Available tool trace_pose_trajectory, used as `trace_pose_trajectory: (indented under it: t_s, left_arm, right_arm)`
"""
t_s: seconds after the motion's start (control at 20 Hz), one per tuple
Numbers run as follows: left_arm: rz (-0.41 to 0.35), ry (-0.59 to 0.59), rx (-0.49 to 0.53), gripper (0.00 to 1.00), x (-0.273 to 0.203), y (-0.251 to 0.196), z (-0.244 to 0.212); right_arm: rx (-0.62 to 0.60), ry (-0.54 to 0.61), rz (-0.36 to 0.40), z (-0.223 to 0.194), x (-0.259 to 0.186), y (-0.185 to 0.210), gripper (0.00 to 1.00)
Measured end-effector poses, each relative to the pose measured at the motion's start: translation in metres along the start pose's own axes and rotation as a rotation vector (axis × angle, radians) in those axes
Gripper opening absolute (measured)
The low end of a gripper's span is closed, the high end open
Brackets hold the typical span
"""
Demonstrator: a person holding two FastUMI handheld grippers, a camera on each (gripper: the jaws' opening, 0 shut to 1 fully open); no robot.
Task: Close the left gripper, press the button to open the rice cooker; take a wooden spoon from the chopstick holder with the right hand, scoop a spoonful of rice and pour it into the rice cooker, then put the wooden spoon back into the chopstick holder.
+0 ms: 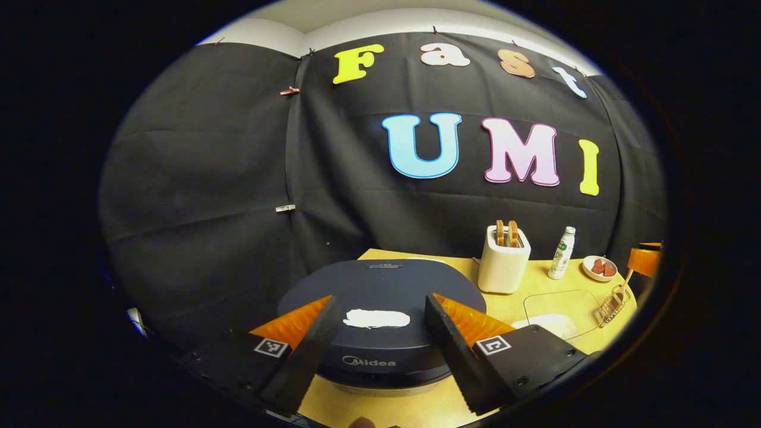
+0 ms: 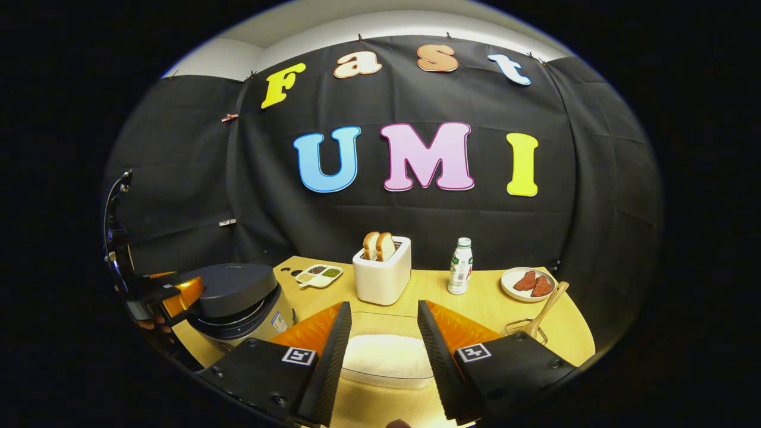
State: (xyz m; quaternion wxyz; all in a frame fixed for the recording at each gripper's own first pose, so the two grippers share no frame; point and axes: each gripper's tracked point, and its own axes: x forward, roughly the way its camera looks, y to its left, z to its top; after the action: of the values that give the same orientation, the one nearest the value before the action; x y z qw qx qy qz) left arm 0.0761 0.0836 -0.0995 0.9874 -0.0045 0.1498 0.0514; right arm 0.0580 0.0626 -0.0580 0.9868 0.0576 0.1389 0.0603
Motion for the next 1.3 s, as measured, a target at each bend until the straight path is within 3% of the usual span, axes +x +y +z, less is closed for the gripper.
trace_pose_trajectory:
  t_s: [1.3]
  left_arm:
    - [0.018,0.001,-0.019,0.99,0.002,-0.001,-0.037]
  right_arm:
    - [-0.014,0.014,0.039,-0.009,-0.005,0.015,0.71]
